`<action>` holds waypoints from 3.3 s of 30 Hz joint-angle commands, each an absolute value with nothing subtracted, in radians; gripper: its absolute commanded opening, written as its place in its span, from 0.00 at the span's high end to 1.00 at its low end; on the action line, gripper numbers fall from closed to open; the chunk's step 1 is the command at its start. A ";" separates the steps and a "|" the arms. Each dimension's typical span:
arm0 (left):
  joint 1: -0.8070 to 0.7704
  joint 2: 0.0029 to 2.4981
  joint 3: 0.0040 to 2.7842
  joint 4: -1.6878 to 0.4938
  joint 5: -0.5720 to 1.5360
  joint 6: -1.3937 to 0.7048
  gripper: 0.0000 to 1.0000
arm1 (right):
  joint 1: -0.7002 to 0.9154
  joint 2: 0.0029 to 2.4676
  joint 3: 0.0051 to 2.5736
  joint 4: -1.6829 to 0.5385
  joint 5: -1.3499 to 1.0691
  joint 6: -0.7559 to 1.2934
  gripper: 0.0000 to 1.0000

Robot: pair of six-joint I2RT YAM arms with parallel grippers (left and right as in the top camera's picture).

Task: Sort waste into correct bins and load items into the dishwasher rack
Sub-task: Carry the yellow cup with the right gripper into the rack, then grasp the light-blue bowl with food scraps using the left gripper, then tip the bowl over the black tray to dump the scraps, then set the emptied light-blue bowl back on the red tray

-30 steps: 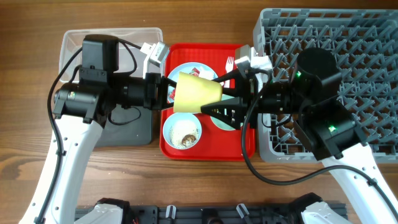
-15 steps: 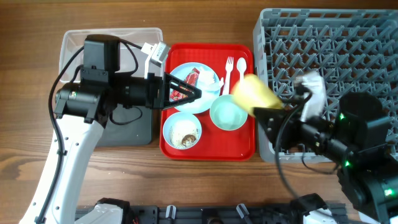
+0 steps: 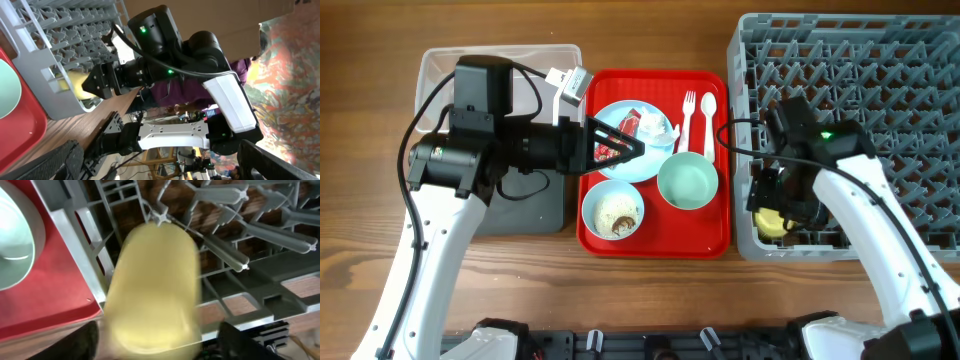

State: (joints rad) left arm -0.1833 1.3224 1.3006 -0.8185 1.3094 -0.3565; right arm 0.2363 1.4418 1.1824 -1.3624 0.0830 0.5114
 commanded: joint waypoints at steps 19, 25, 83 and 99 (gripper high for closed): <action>-0.807 1.804 1.168 -0.791 -0.130 -0.578 0.71 | 0.223 1.055 1.384 -1.072 -0.080 0.393 0.09; -0.807 1.855 1.168 -0.790 -0.182 -0.585 0.96 | 0.223 1.055 1.384 -1.074 -0.080 0.393 0.10; -0.405 1.396 1.032 -0.915 0.149 -0.453 0.96 | 0.223 1.055 1.384 -1.063 -0.076 0.385 0.09; -0.715 1.576 1.331 -0.902 -0.105 -0.500 0.37 | 0.223 1.055 1.384 -1.066 -0.076 0.368 0.08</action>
State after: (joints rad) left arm -0.7200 1.6070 1.2243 -0.9390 -0.0662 -0.5926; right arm 0.2253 1.0550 1.3788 -1.0695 -0.0708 0.3866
